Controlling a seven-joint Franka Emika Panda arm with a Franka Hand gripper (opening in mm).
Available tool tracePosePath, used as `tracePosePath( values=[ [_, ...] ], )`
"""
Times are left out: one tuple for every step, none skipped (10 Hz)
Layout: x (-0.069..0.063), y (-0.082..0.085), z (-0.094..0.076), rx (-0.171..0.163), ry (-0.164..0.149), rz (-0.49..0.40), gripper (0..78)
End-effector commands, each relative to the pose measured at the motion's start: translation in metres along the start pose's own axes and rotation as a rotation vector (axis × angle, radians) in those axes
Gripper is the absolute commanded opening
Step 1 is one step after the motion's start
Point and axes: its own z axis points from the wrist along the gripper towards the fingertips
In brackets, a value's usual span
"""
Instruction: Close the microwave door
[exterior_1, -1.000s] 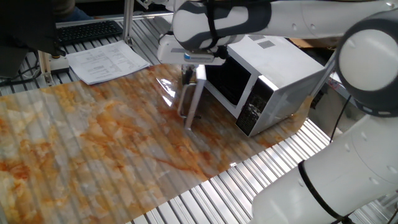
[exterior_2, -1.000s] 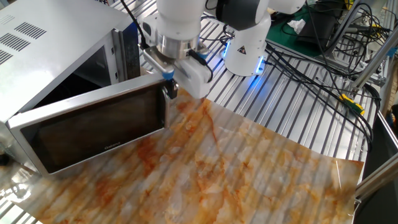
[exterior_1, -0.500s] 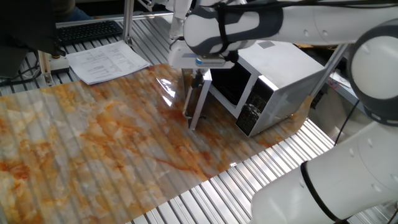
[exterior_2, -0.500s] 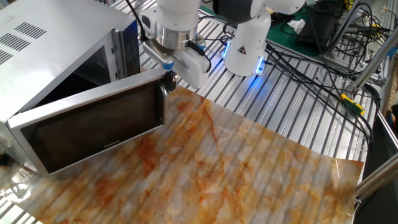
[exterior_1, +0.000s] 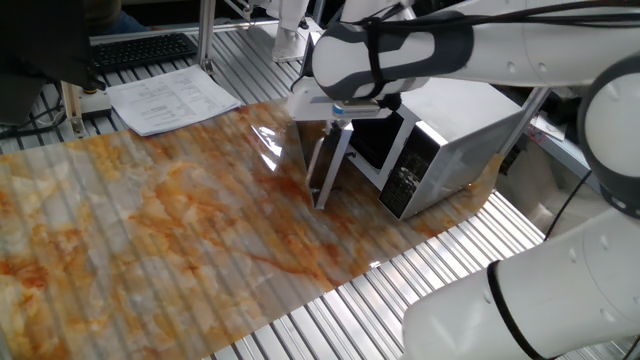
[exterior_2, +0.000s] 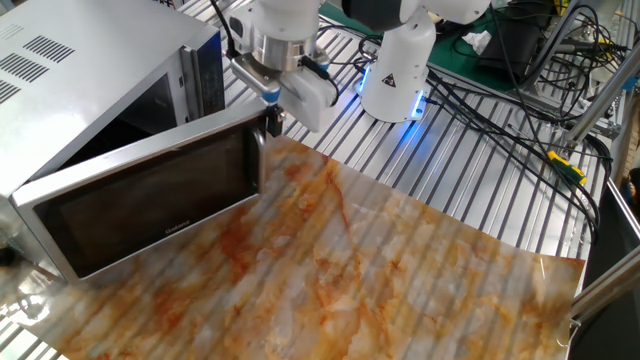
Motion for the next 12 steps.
tracePosePath(
  values=[
    [0.004, -0.012, -0.003, 0.000, -0.002, -0.017, 0.0],
    [0.005, -0.016, -0.003, 0.000, -0.001, -0.023, 0.0],
    [0.006, -0.017, -0.004, 0.000, -0.001, -0.025, 0.0],
    [0.007, -0.026, -0.004, -0.002, -0.001, -0.040, 0.0],
    [0.007, -0.028, -0.003, -0.002, -0.001, -0.047, 0.0],
    [0.007, -0.035, -0.002, -0.003, -0.002, -0.066, 0.0],
    [0.006, -0.039, -0.001, -0.006, -0.003, -0.076, 0.0],
    [0.006, -0.041, -0.001, -0.005, -0.003, -0.081, 0.0],
    [0.006, -0.044, -0.001, -0.005, -0.003, -0.089, 0.0],
    [0.005, -0.047, -0.001, -0.004, -0.003, -0.096, 0.0],
    [0.004, -0.051, -0.003, -0.004, -0.002, -0.108, 0.0],
    [0.002, -0.055, -0.003, -0.004, 0.000, -0.120, 0.0]
  ],
)
